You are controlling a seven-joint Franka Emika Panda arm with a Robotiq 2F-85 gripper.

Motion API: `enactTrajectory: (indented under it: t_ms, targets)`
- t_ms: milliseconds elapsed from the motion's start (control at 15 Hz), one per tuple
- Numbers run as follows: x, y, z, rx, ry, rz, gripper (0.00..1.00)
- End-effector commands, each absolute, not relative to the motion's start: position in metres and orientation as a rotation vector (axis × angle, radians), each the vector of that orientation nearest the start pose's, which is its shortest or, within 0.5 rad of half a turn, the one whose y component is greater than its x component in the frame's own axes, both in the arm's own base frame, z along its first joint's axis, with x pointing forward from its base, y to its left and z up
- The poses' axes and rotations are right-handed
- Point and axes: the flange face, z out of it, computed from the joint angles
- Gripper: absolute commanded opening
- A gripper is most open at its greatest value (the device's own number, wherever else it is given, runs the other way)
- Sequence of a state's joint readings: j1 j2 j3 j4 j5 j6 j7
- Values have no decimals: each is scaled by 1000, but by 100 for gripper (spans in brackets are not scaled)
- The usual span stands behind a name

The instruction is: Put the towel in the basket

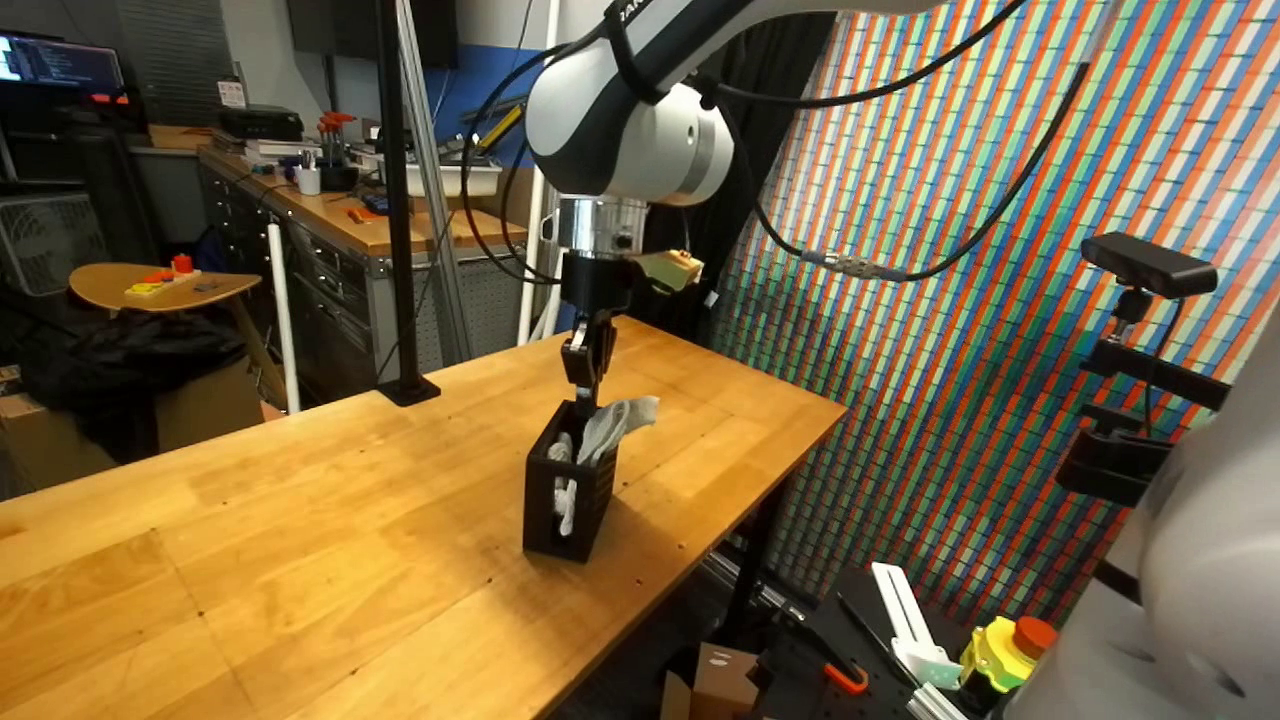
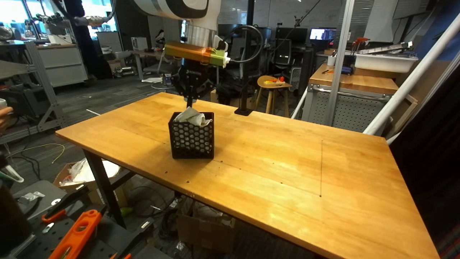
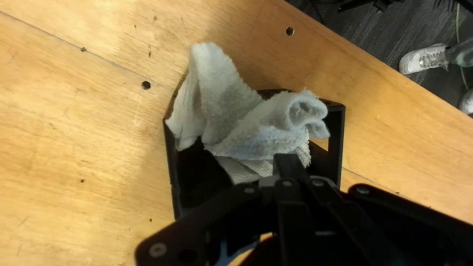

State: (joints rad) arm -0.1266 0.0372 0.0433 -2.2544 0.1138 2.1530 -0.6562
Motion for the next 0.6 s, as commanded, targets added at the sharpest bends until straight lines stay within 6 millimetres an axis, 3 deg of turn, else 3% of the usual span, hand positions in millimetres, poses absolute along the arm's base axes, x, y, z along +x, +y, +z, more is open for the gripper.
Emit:
enactTrajectory:
  t_ms: [0,333,400,467,533]
  targets:
    - [487,-39,356,-2932,-753,143,0]
    - [472,-52,360,-2948,-729,148,2]
    - [470,-55,361,-2952,-724,147,6]
    - [469,-59,361,-2954,-723,146,27]
    - [468,-61,362,-2959,-717,144,29]
